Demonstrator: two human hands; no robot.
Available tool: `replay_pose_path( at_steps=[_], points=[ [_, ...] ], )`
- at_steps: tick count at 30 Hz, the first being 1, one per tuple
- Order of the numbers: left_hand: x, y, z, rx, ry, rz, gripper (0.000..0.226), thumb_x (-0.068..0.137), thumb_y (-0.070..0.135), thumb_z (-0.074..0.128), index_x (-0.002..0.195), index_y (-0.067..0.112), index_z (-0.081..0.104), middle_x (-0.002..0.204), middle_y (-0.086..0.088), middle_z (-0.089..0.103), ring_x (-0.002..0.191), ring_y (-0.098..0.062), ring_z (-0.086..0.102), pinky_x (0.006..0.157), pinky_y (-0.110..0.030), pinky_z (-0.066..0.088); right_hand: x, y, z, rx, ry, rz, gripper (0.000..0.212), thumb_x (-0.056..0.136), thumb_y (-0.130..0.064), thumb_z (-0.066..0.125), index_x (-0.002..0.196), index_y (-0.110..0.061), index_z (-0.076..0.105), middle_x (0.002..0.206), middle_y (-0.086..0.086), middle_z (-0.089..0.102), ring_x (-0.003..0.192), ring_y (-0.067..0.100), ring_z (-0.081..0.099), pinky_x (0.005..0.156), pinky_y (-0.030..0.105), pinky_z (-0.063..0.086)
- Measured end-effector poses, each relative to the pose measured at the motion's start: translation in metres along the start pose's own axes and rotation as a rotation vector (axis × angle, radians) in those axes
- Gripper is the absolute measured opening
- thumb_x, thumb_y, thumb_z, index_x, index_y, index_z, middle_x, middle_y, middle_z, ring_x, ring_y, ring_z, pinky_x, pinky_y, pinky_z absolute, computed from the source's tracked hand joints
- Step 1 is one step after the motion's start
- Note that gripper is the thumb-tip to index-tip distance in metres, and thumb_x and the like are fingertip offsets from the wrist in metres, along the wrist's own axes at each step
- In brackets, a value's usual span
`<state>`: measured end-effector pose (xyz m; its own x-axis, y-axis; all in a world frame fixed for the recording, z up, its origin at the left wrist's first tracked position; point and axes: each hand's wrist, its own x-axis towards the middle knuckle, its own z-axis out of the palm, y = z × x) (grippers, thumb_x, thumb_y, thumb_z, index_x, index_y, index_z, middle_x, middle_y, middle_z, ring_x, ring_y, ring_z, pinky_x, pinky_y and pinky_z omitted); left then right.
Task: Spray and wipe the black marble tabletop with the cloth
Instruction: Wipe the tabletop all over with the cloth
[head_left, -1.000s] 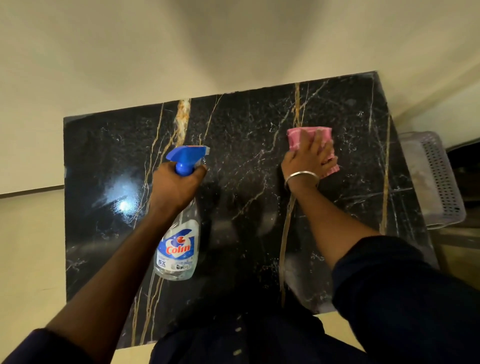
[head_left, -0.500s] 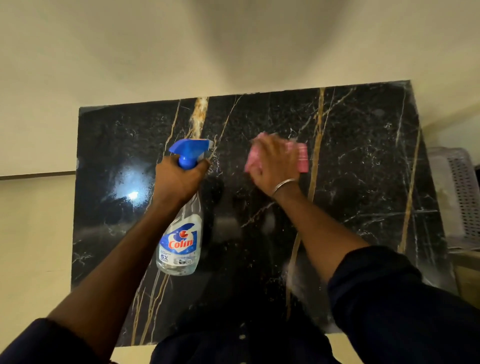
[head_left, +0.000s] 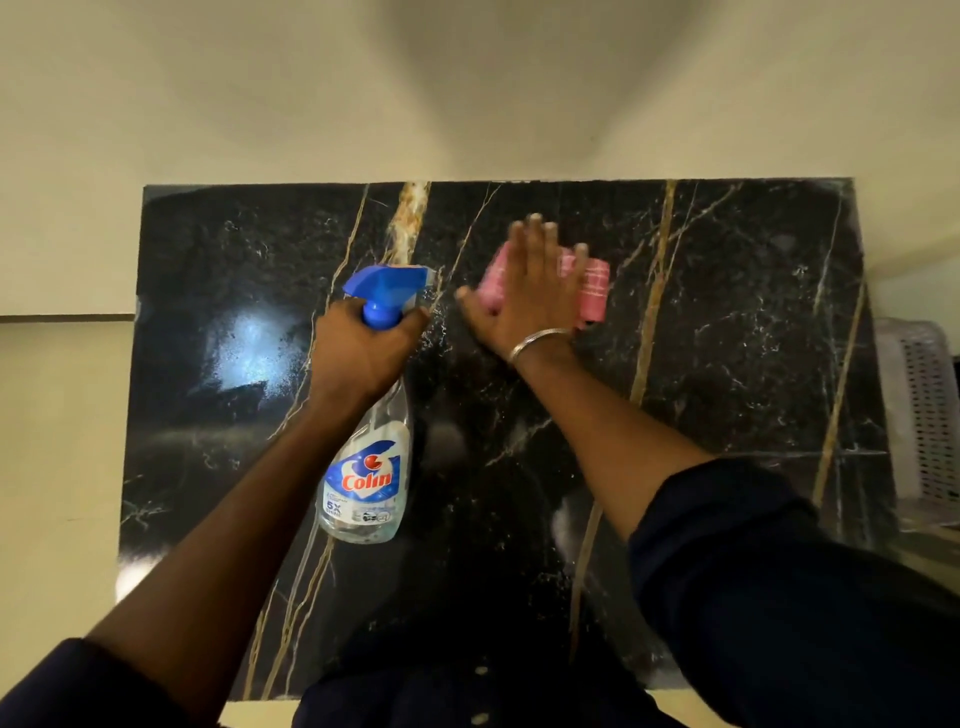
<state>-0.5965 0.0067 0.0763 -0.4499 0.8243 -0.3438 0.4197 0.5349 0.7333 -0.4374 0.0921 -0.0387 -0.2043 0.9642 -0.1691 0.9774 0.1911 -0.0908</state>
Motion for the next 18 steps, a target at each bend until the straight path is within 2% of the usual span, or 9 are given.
replay_pose_path(
  at_steps=[2, 3, 7, 11, 12, 14, 15, 16, 18],
  points=[
    [0.000, 0.002, -0.005, -0.013, 0.030, -0.013, 0.021, 0.082, 0.026, 0.072, 0.069, 0.019, 0.056, 0.060, 0.004, 0.057, 0.045, 0.002, 0.051, 0.044, -0.006, 0.039, -0.002, -0.038, 0.004, -0.009, -0.041, -0.164, 0.109, 0.078, -0.082, 0.018, 0.156, -0.007, 0.004, 0.164, 0.016, 0.001, 0.151, 0.033, 0.000, 0.116, 0.063, 0.000],
    [-0.001, 0.004, -0.008, -0.019, 0.046, -0.018, 0.020, 0.082, 0.024, 0.071, 0.070, 0.019, 0.056, 0.060, 0.003, 0.057, 0.045, 0.002, 0.051, 0.044, -0.007, 0.039, -0.004, -0.049, 0.006, -0.010, -0.046, -0.215, 0.108, 0.078, -0.080, 0.022, 0.156, -0.007, 0.005, 0.164, 0.016, 0.002, 0.151, 0.033, 0.002, 0.116, 0.063, 0.001],
    [-0.003, 0.003, -0.019, -0.022, 0.043, -0.031, 0.018, 0.082, 0.026, 0.070, 0.074, 0.015, 0.060, 0.065, -0.001, 0.061, 0.054, -0.009, 0.055, 0.057, -0.025, 0.048, -0.006, -0.041, 0.008, 0.039, -0.044, -0.329, 0.095, 0.089, -0.070, 0.032, 0.155, -0.006, 0.012, 0.163, 0.016, 0.007, 0.151, 0.034, 0.005, 0.117, 0.061, 0.001],
    [-0.010, 0.003, -0.022, -0.022, 0.037, -0.014, 0.022, 0.083, 0.029, 0.071, 0.083, 0.008, 0.064, 0.070, -0.006, 0.065, 0.060, -0.017, 0.062, 0.061, -0.031, 0.053, -0.018, -0.025, 0.001, -0.032, -0.009, -0.411, 0.072, 0.097, -0.058, 0.032, 0.152, -0.013, 0.029, 0.162, 0.010, 0.021, 0.149, 0.037, 0.014, 0.116, 0.065, 0.002],
    [-0.013, 0.003, -0.022, -0.024, 0.032, -0.014, 0.022, 0.083, 0.029, 0.071, 0.086, 0.008, 0.063, 0.074, -0.009, 0.067, 0.065, -0.020, 0.064, 0.064, -0.034, 0.054, -0.021, -0.025, 0.001, 0.027, 0.008, -0.405, 0.065, 0.098, -0.054, 0.032, 0.150, -0.014, 0.033, 0.160, 0.009, 0.026, 0.148, 0.035, 0.017, 0.117, 0.064, 0.001],
    [-0.019, 0.005, -0.022, -0.020, 0.035, -0.008, 0.025, 0.083, 0.030, 0.071, 0.087, 0.007, 0.064, 0.079, -0.013, 0.068, 0.069, -0.024, 0.065, 0.068, -0.038, 0.056, -0.025, -0.025, -0.010, 0.372, -0.015, -0.318, 0.052, 0.101, -0.041, 0.038, 0.145, -0.013, 0.043, 0.152, 0.012, 0.041, 0.143, 0.033, 0.031, 0.119, 0.057, 0.010],
    [-0.021, 0.005, -0.022, -0.018, 0.040, -0.001, 0.026, 0.083, 0.030, 0.071, 0.086, 0.005, 0.064, 0.079, -0.014, 0.068, 0.067, -0.024, 0.064, 0.067, -0.038, 0.056, -0.027, -0.025, -0.020, 0.615, -0.019, -0.234, 0.046, 0.101, -0.034, 0.042, 0.139, -0.010, 0.050, 0.140, 0.016, 0.053, 0.133, 0.033, 0.045, 0.117, 0.052, 0.024],
    [-0.023, 0.006, -0.023, -0.024, 0.045, 0.007, 0.027, 0.082, 0.031, 0.071, 0.085, 0.005, 0.064, 0.076, -0.015, 0.068, 0.064, -0.023, 0.063, 0.065, -0.038, 0.055, -0.028, -0.021, -0.030, 0.887, 0.007, -0.116, 0.038, 0.101, -0.027, 0.047, 0.130, -0.006, 0.058, 0.125, 0.018, 0.063, 0.117, 0.031, 0.057, 0.108, 0.045, 0.039],
    [-0.027, 0.008, -0.025, -0.042, 0.051, 0.019, 0.028, 0.082, 0.031, 0.071, 0.081, 0.004, 0.064, 0.071, -0.013, 0.066, 0.058, -0.018, 0.059, 0.061, -0.035, 0.052, -0.035, -0.012, -0.056, 1.474, -0.025, 0.173, 0.032, 0.099, -0.028, 0.053, 0.114, -0.003, 0.066, 0.110, 0.015, 0.069, 0.097, 0.022, 0.066, 0.091, 0.035, 0.053]
  ],
)
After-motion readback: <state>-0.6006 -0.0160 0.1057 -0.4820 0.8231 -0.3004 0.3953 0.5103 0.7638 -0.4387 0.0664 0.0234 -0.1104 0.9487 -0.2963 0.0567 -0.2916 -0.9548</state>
